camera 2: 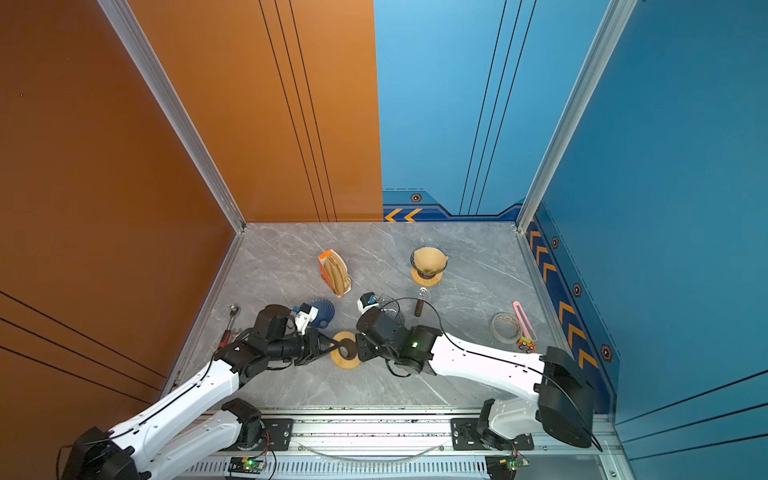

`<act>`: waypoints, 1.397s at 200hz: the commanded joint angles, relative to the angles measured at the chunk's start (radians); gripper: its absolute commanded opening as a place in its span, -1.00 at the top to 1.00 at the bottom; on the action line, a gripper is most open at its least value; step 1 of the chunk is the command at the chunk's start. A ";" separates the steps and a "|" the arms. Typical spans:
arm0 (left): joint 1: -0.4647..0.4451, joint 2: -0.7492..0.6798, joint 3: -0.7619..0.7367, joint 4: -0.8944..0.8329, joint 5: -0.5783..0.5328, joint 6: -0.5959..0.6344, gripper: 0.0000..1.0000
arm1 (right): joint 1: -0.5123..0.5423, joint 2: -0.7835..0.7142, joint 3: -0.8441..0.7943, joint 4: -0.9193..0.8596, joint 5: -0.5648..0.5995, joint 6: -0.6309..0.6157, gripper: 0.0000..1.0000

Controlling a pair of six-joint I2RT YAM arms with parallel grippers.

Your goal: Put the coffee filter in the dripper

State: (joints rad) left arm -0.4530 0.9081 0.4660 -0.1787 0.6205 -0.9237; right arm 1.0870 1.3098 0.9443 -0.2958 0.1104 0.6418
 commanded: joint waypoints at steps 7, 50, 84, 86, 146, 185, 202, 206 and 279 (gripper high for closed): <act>0.014 0.003 0.070 0.117 0.084 -0.056 0.69 | -0.040 -0.143 -0.034 -0.089 0.022 -0.087 0.59; 0.006 0.066 0.147 0.228 0.080 -0.117 0.66 | -0.155 -0.349 -0.061 -0.167 -0.054 -0.140 0.10; -0.040 0.147 0.189 0.359 0.036 -0.138 0.63 | -0.287 -0.452 -0.080 -0.222 -0.200 -0.190 -0.62; -0.043 0.153 0.190 0.368 0.033 -0.137 0.63 | -0.293 -0.458 -0.079 -0.227 -0.204 -0.194 -0.68; -0.129 0.345 0.229 0.645 -0.024 -0.204 0.63 | -0.468 -0.532 -0.073 -0.320 -0.321 -0.268 -0.99; -0.133 0.440 0.234 0.785 -0.020 -0.255 0.63 | -0.493 -0.525 -0.068 -0.311 -0.353 -0.265 -0.99; -0.133 0.479 0.234 0.817 -0.028 -0.259 0.67 | -0.497 -0.532 -0.074 -0.300 -0.346 -0.264 -0.99; -0.133 0.491 0.235 0.828 -0.027 -0.262 0.68 | -0.498 -0.532 -0.075 -0.301 -0.345 -0.264 -0.99; -0.138 0.655 0.255 0.985 0.001 -0.325 0.69 | -0.502 -0.550 -0.111 -0.275 -0.332 -0.245 -1.00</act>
State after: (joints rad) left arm -0.5823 1.5391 0.6708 0.7204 0.6071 -1.2366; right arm 0.5922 0.7700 0.8497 -0.5842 -0.2142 0.3962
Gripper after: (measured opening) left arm 0.156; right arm 0.996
